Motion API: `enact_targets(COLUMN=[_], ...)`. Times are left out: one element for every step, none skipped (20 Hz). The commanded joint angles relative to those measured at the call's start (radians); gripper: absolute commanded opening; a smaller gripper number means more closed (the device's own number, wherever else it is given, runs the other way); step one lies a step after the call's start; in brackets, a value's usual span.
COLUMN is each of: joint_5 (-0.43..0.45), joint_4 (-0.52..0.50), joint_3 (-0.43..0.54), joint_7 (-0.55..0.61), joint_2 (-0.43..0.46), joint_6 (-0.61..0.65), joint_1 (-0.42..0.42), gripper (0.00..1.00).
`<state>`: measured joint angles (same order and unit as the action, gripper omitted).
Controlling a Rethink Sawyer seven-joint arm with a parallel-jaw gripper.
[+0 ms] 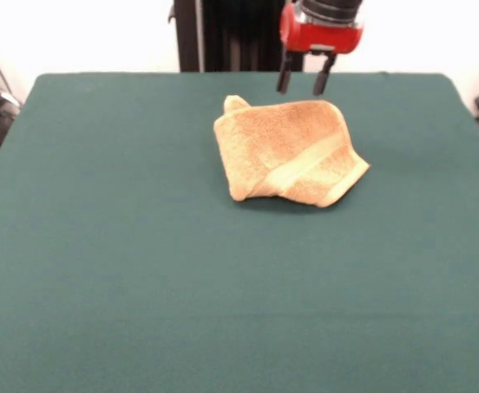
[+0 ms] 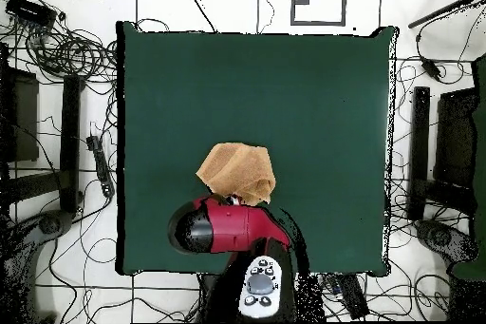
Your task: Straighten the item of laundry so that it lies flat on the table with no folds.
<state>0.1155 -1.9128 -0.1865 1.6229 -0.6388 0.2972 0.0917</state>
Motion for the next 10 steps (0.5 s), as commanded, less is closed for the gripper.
enact_targets(joint_5=[-0.05, -0.051, -0.054, -0.056, -0.058, -0.062, -0.064, -0.067, -0.071, -0.073], joint_4=[0.0, 0.01, 0.023, 0.031, 0.038, 0.042, 0.044, 0.046, 0.047, 0.051], joint_3=[0.043, 0.041, 0.042, 0.042, 0.042, 0.042, 0.038, 0.037, 0.04, 0.039], joint_7=[0.256, 0.255, 0.253, 0.253, 0.252, 0.249, 0.248, 0.245, 0.243, 0.24], joint_2=[0.17, 0.187, 0.209, 0.224, 0.237, 0.245, 0.247, 0.25, 0.249, 0.25], joint_6=[-0.117, -0.128, -0.142, -0.152, -0.16, -0.162, -0.162, -0.164, -0.161, -0.16], joint_1=[0.036, 0.037, 0.035, 0.035, 0.036, 0.036, 0.04, 0.041, 0.039, 0.039], gripper=[1.0, 1.0, 1.0, 1.0, 1.0, 1.0, 1.0, 1.0, 1.0, 1.0])
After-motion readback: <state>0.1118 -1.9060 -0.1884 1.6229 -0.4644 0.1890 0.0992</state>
